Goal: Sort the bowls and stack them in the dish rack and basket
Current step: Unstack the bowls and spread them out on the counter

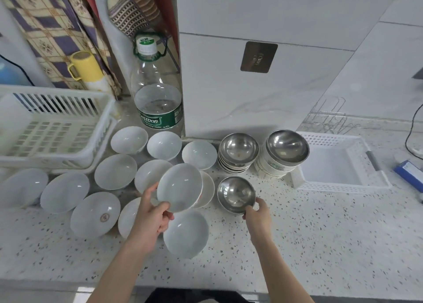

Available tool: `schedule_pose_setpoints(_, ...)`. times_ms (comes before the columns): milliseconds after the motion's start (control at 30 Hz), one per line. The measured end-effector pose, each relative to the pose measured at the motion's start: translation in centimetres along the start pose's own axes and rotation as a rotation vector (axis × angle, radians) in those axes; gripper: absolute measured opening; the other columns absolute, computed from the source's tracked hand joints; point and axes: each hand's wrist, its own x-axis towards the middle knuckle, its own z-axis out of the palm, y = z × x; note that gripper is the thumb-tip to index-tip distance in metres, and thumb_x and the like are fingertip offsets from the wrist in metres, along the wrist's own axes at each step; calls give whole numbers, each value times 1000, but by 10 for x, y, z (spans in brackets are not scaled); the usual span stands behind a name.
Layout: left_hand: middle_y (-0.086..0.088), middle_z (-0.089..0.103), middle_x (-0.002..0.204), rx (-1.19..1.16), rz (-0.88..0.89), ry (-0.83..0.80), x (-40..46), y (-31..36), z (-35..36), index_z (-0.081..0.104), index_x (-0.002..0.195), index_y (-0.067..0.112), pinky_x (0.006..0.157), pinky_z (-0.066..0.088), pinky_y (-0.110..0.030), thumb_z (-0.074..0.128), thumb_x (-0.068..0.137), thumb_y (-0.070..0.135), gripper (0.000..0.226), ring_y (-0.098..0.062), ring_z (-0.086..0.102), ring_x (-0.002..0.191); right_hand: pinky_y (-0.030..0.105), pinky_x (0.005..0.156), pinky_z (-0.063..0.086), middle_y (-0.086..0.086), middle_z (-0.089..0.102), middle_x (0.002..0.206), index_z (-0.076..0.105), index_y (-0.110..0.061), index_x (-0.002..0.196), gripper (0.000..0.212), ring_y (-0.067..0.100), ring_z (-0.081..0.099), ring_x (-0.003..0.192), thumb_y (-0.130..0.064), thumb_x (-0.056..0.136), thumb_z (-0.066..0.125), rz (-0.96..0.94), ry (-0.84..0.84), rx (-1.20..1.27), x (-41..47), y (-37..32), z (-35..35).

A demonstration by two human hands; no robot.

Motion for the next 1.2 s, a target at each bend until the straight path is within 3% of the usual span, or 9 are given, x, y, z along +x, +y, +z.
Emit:
schedule_pose_setpoints(167,-12,57,56,13,13,70,-14,-11,28,51,118,40,38,27,-22,46,93,-6,53,-11,44,43,26,50,47,-3,67,77,48,-26,135,42,14,66,66,-29,94,53,-50,-117,2,15,1,-6)
schedule_pose_setpoints(367,-12,58,85,73,4,92,-32,-18,53,48,126,38,35,27,-19,46,91,-8,57,-9,52,45,31,71,45,0,72,81,35,-24,146,64,8,61,86,-55,92,51,-3,-255,-4,18,3,-28)
schedule_pose_setpoints(500,-10,60,62,212,-4,13,-40,-25,64,47,124,47,38,32,-19,50,89,0,58,-5,44,39,23,57,40,-2,71,71,57,-25,125,40,4,63,71,-49,96,46,-90,-222,-58,7,8,-54)
schedule_pose_setpoints(600,-1,61,54,326,4,-84,-43,-34,76,45,118,58,42,39,-21,48,90,6,59,-4,51,44,23,60,41,2,69,62,68,-25,109,34,1,51,47,-48,97,46,-154,-382,-10,-4,17,-71)
schedule_pose_setpoints(700,3,65,56,412,17,-146,-46,-44,86,42,108,68,43,41,-19,45,91,8,62,-2,56,47,20,50,37,9,69,62,72,-23,103,35,9,37,45,-45,99,44,-135,-498,79,-17,27,-82)
schedule_pose_setpoints(800,6,66,56,479,36,-180,-47,-55,92,41,117,61,47,44,-17,43,89,9,59,-5,63,54,18,42,31,16,69,67,72,-21,104,34,11,34,44,-44,98,47,-138,-546,169,-29,34,-84)
schedule_pose_setpoints(900,4,66,55,514,29,-202,-46,-65,94,38,126,54,51,44,-16,44,89,10,58,-6,66,57,20,43,31,0,59,59,68,-25,111,30,10,36,45,-42,89,56,-178,-570,140,-35,40,-81)
schedule_pose_setpoints(1067,4,67,56,554,50,-248,-46,-74,97,37,131,49,49,43,-16,46,91,11,56,-2,63,54,21,51,38,-8,58,51,58,-27,117,35,1,47,45,-9,87,55,-225,-473,-94,-34,53,-78)
schedule_pose_setpoints(1200,6,71,81,672,83,-290,-43,-77,98,35,138,42,55,47,-15,51,95,23,50,-3,70,64,18,46,36,-7,57,50,56,-26,120,39,3,42,43,-8,86,52,-238,-453,-163,-34,57,-75)
